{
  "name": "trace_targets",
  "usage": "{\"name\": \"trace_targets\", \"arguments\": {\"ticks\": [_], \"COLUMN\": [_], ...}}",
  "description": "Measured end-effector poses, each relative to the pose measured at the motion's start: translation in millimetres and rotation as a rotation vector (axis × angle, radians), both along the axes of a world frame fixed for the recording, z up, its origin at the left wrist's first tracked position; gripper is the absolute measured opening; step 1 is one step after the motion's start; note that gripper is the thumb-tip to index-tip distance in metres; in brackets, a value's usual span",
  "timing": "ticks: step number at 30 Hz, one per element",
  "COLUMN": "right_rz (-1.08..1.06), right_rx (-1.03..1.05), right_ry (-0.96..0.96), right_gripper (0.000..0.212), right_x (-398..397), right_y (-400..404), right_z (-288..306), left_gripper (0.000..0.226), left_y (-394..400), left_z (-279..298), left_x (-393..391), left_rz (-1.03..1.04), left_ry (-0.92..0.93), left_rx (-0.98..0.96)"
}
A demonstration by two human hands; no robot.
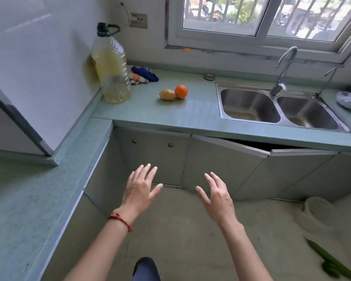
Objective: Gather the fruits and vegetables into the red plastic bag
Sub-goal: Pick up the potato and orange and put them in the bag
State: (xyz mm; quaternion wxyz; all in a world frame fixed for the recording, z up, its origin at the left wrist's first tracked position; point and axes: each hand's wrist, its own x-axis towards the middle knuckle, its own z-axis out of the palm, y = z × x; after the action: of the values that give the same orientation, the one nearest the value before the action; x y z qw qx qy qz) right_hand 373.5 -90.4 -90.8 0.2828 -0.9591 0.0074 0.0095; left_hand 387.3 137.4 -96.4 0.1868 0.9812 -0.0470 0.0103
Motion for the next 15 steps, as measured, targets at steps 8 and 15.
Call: {"name": "trace_targets", "arguments": {"ticks": [8, 15], "right_rz": [-0.039, -0.08], "right_rx": [0.03, 0.015], "right_ry": [0.02, 0.048], "right_gripper": [0.058, 0.058], "right_x": [147, 273], "right_y": [7, 25], "right_z": [-12, -8], "left_gripper": [0.086, 0.06], "left_y": [5, 26], "left_z": [-16, -14], "left_x": [150, 278], "left_rz": [-0.025, -0.059], "left_ry": [0.002, 0.036], "left_rx": [0.001, 0.016]}}
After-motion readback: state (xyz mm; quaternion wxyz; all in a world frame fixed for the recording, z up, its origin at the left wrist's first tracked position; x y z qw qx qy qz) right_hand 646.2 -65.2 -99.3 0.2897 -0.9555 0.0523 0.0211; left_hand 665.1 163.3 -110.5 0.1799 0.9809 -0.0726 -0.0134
